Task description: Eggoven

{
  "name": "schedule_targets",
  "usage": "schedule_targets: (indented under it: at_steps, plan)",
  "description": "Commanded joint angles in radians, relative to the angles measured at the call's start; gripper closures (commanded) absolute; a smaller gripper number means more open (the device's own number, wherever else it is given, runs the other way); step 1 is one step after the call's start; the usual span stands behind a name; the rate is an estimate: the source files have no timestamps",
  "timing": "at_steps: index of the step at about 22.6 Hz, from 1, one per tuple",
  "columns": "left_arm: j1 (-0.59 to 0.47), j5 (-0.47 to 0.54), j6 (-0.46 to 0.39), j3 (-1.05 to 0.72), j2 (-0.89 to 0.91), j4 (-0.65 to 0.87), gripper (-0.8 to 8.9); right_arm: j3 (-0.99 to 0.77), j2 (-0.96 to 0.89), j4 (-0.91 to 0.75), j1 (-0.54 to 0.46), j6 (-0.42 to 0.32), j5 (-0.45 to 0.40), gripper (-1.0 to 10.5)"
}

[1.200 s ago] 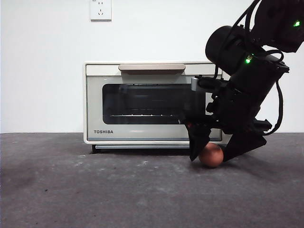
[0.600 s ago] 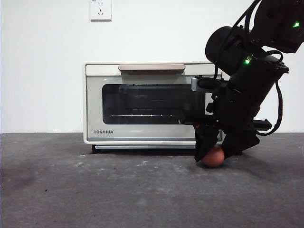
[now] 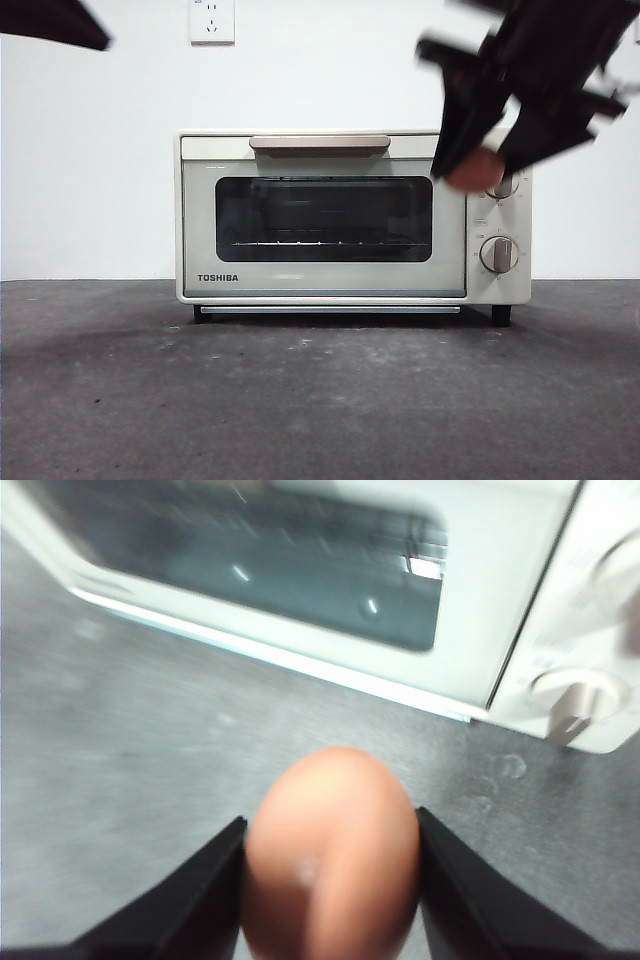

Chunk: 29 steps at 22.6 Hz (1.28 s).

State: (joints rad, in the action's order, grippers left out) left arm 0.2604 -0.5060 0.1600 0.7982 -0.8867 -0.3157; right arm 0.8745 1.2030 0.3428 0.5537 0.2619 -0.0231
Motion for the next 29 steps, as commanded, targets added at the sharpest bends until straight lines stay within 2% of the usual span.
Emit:
schedule_targets:
  at_steps: [1,5,15,21,29]
  plan:
    - [0.044,0.051,0.006,0.068,-0.109,0.09,8.06,0.018,-0.086,0.039,0.018,-0.001,-0.003,9.4]
    - [0.097,0.097,0.0,0.196,-0.316,0.185,8.06,0.018,-0.24,0.127,0.021,-0.001,-0.003,9.4]
    - [0.165,0.151,-0.053,0.419,-0.601,0.189,8.06,0.018,-0.376,0.212,0.021,-0.008,-0.004,9.4]
    - [0.206,0.2,-0.081,0.487,-0.699,0.189,8.06,0.018,-0.399,0.235,0.021,-0.012,-0.005,9.4]
    - [0.231,0.277,-0.123,0.49,-0.752,0.222,8.06,0.018,-0.403,0.238,0.021,-0.017,-0.004,9.4]
